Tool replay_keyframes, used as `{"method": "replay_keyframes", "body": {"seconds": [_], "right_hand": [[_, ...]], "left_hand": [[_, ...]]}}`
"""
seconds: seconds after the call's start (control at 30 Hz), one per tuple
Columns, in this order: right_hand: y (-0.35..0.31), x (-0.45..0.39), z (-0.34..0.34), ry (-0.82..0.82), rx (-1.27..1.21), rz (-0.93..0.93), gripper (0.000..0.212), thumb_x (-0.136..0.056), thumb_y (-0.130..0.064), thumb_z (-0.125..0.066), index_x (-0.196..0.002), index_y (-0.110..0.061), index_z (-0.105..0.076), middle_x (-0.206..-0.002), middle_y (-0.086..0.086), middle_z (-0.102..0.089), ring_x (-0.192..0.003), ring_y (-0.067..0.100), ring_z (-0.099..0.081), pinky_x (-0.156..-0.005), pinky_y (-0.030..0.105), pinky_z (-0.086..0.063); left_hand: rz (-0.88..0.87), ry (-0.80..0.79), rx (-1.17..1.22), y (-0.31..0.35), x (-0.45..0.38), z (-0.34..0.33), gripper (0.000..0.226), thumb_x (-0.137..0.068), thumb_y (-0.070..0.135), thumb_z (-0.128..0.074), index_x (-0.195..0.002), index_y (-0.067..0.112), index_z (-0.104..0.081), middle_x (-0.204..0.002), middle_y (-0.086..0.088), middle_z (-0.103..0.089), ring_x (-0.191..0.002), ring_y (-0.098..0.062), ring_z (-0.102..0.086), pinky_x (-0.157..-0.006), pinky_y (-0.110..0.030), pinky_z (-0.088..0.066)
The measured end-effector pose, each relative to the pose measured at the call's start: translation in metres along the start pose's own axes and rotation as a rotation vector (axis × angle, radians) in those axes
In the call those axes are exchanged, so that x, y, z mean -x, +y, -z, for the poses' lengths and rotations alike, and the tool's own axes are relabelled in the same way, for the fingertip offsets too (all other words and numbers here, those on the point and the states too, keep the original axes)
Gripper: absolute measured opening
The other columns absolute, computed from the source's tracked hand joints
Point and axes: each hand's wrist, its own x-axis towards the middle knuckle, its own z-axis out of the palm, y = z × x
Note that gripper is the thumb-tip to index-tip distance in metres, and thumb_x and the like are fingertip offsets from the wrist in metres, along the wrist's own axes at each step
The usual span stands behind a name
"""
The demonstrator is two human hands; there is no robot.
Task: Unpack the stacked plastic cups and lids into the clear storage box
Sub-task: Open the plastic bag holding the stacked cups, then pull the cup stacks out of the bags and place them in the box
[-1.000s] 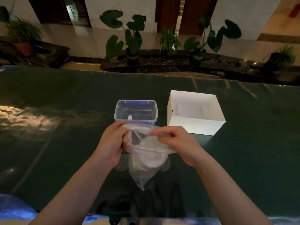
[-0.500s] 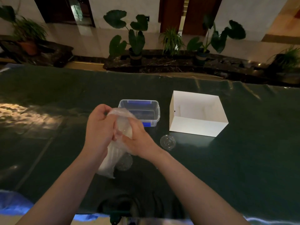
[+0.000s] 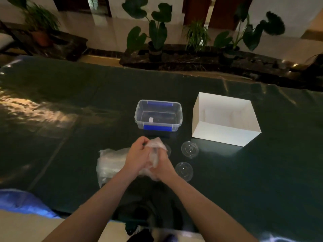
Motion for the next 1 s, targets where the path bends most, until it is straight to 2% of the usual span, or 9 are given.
{"method": "replay_keyframes", "body": {"seconds": [0.17, 0.27, 0.33, 0.47, 0.6, 0.73, 0.8, 0.9, 1.0], "right_hand": [[0.036, -0.007, 0.01, -0.015, 0.312, -0.167, 0.098, -0.072, -0.035, -0.082, -0.148, -0.017, -0.023, -0.144, 0.005, -0.035, -0.126, 0.021, -0.046, -0.102, 0.031, -0.041], [0.058, 0.003, 0.021, 0.053, 0.311, -0.212, 0.076, -0.077, -0.029, -0.077, -0.141, -0.015, -0.038, -0.142, 0.005, -0.033, -0.122, 0.019, -0.046, -0.099, 0.025, -0.04], [0.069, 0.017, 0.027, 0.126, 0.294, -0.21, 0.058, -0.081, -0.022, -0.074, -0.133, -0.014, -0.048, -0.137, 0.004, -0.038, -0.11, 0.012, -0.046, -0.09, 0.017, -0.039], [0.07, 0.047, 0.033, 0.426, 0.262, -0.021, 0.025, -0.088, -0.005, -0.06, -0.112, -0.012, -0.063, -0.119, 0.001, -0.052, -0.102, 0.012, -0.052, -0.084, 0.016, -0.039], [0.059, 0.06, 0.02, 0.328, 0.354, 0.189, 0.023, -0.083, 0.007, -0.058, -0.086, -0.01, -0.074, -0.096, -0.001, -0.067, -0.083, 0.008, -0.063, -0.077, 0.01, -0.046], [0.063, 0.057, 0.011, 0.4, 0.16, -0.084, 0.022, -0.089, 0.005, -0.053, -0.092, -0.008, -0.07, -0.094, 0.0, -0.067, -0.086, 0.01, -0.062, -0.078, 0.015, -0.051], [0.071, 0.044, 0.012, 0.35, 0.128, -0.147, 0.02, -0.095, 0.0, -0.049, -0.103, -0.004, -0.067, -0.107, 0.006, -0.063, -0.096, 0.014, -0.058, -0.085, 0.02, -0.046], [0.066, 0.033, 0.016, 0.089, 0.241, -0.384, 0.025, -0.103, -0.007, -0.039, -0.12, -0.001, -0.056, -0.121, 0.006, -0.058, -0.108, 0.01, -0.057, -0.095, 0.02, -0.044], [0.073, 0.013, 0.014, -0.176, 0.501, -0.328, 0.039, -0.097, -0.021, -0.048, -0.132, -0.003, -0.051, -0.124, 0.01, -0.058, -0.099, -0.002, -0.059, -0.082, 0.012, -0.05]], "left_hand": [[0.166, -0.052, -0.051, -0.039, -0.003, -0.031, 0.009, -0.095, 0.027, -0.055, -0.091, 0.02, -0.06, -0.089, 0.001, -0.066, -0.084, -0.014, -0.063, -0.074, -0.029, -0.051], [0.183, -0.052, -0.097, -0.06, 0.002, -0.045, 0.014, -0.097, 0.027, -0.05, -0.086, 0.022, -0.057, -0.078, 0.003, -0.065, -0.073, -0.011, -0.063, -0.064, -0.023, -0.048], [0.178, -0.073, -0.117, -0.069, 0.004, -0.054, 0.016, -0.097, 0.023, -0.049, -0.083, 0.021, -0.056, -0.075, 0.002, -0.065, -0.072, -0.014, -0.063, -0.069, -0.029, -0.05], [0.191, -0.082, -0.056, -0.073, 0.007, -0.068, 0.018, -0.096, 0.021, -0.05, -0.08, 0.022, -0.055, -0.073, -0.003, -0.066, -0.07, -0.02, -0.066, -0.068, -0.037, -0.055], [0.082, -0.097, -0.098, -0.074, 0.012, -0.075, 0.019, -0.095, 0.02, -0.051, -0.077, 0.025, -0.053, -0.071, 0.003, -0.063, -0.068, -0.014, -0.061, -0.059, -0.024, -0.045], [0.013, -0.145, -0.143, -0.074, 0.027, -0.079, 0.013, -0.097, 0.024, -0.051, -0.084, 0.026, -0.055, -0.073, 0.005, -0.063, -0.065, -0.008, -0.061, -0.061, -0.026, -0.05], [-0.049, -0.189, -0.17, -0.075, 0.034, -0.079, 0.008, -0.096, 0.024, -0.054, -0.089, 0.024, -0.058, -0.077, 0.002, -0.065, -0.069, -0.012, -0.064, -0.066, -0.031, -0.055], [-0.108, -0.285, -0.125, -0.076, 0.043, -0.079, 0.006, -0.095, 0.022, -0.058, -0.098, 0.019, -0.062, -0.084, 0.0, -0.067, -0.076, -0.014, -0.065, -0.072, -0.03, -0.056], [-0.142, -0.429, -0.061, -0.08, 0.046, -0.073, 0.019, -0.094, 0.016, -0.059, -0.112, 0.022, -0.061, -0.103, 0.008, -0.066, -0.094, -0.004, -0.062, -0.082, -0.015, -0.049]]}}
